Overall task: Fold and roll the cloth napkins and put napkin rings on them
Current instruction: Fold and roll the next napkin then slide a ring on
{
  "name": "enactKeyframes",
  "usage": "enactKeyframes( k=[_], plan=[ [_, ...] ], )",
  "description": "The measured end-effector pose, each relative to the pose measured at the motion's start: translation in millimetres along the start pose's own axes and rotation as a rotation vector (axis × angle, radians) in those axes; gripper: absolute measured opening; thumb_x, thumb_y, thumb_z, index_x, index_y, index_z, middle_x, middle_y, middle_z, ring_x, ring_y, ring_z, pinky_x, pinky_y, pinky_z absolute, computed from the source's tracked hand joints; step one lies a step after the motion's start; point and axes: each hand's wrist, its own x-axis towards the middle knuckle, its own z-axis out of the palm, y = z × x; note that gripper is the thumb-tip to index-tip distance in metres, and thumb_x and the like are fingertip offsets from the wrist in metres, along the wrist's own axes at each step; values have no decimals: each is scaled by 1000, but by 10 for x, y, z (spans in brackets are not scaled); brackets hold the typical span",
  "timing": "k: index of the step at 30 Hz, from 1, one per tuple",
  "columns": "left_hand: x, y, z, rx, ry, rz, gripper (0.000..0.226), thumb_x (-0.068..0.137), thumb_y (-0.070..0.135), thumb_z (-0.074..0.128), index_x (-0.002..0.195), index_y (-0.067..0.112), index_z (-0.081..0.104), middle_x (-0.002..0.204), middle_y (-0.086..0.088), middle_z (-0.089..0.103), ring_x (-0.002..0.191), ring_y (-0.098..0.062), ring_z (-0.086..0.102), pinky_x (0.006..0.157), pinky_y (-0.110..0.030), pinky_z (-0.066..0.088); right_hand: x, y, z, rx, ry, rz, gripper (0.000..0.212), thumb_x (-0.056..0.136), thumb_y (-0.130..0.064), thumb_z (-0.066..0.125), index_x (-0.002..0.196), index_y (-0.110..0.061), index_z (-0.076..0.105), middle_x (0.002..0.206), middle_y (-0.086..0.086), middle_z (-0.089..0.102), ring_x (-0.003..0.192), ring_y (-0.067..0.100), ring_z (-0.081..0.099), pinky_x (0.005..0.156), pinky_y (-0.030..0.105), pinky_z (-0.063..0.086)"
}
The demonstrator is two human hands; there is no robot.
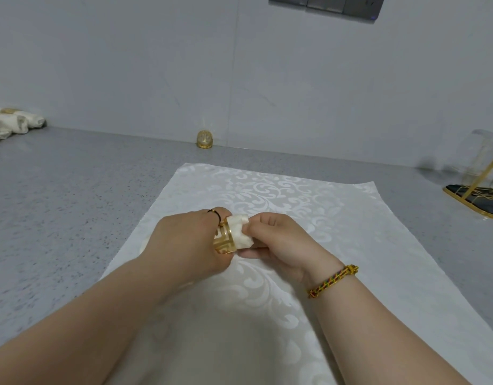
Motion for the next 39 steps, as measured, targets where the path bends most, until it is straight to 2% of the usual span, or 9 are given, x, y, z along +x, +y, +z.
enactKeyframes(
  k=[5, 9, 13, 16, 22, 25, 30, 34, 39],
  plan=[
    [10, -110, -90, -56, -34, -119, 43, 78, 44, 59, 117, 38, 44, 87, 15, 51, 80, -8, 45, 55, -8, 26, -47, -51, -52, -225, 159, -302, 23, 83, -10, 63, 64, -19, 54, 63, -8, 54, 56, 6, 45, 59, 16, 39],
    [15, -46, -103, -15, 7, -96, 40, 79, 45, 58, 115, 37, 44, 80, 15, 47, 76, -7, 46, 54, -7, 24, -79, -27, 40, -294, 83, -207, 26, 84, -17, 63, 61, -9, 56, 43, -14, 45, 36, -2, 39, 42, 5, 29],
    [-26, 36, -33, 154, 88, 30, 29, 52, 24, 75, 76, 24, 59, 48, 10, 41, 40, -12, 42, 41, -11, 13, -60, 10, 98, -250, 107, -158, 42, 84, -23, 64, 52, -12, 38, 48, -5, 28, 36, 5, 24, 40, 14, 24],
    [3, 23, -17, 207, 146, 101, 33, 32, 18, 76, 60, 20, 58, 38, 4, 47, 26, -15, 40, 46, -6, 3, -41, 24, 130, -206, 91, -140, 32, 86, -18, 61, 59, -9, 47, 51, -2, 33, 39, 4, 33, 46, 19, 39],
    [-33, 60, -25, 113, 59, 11, 25, 80, 33, 50, 106, 30, 49, 71, 11, 49, 64, -12, 47, 50, -14, 25, -27, 25, 151, -195, 33, -164, 27, 84, 0, 57, 60, -14, 53, 59, 2, 47, 60, 13, 50, 62, 26, 51],
    [5, 37, -133, 50, -18, -39, 24, 79, 36, 53, 101, 32, 48, 71, 11, 49, 66, -9, 48, 54, -13, 31, -17, -17, 144, -304, 96, -270, 24, 83, 1, 56, 65, -14, 54, 65, 7, 48, 68, 20, 48, 76, 41, 50],
    [-15, -5, -301, -121, -264, -122, 37, 70, 36, 69, 100, 38, 47, 78, 15, 53, 74, -6, 52, 58, -15, 36, -66, -55, 81, -433, 100, -376, 25, 83, -4, 60, 65, -19, 52, 60, -4, 45, 55, 2, 40, 57, 11, 37],
    [-14, -83, -327, -389, -291, -283, 28, 70, 31, 74, 81, 33, 48, 78, 12, 56, 69, 0, 51, 56, -14, 36, -42, -40, 40, -175, 191, -362, 24, 80, -2, 65, 66, -17, 54, 54, -9, 53, 52, 4, 52, 62, 20, 48],
    [19, -114, -343, -573, -272, -392, 23, 70, 26, 76, 75, 22, 54, 67, 6, 56, 58, -4, 51, 46, -11, 35, -66, 23, 179, -216, 68, -305, 21, 78, -3, 68, 70, -21, 60, 65, 0, 53, 58, 11, 47, 57, 16, 44]
  ],
)
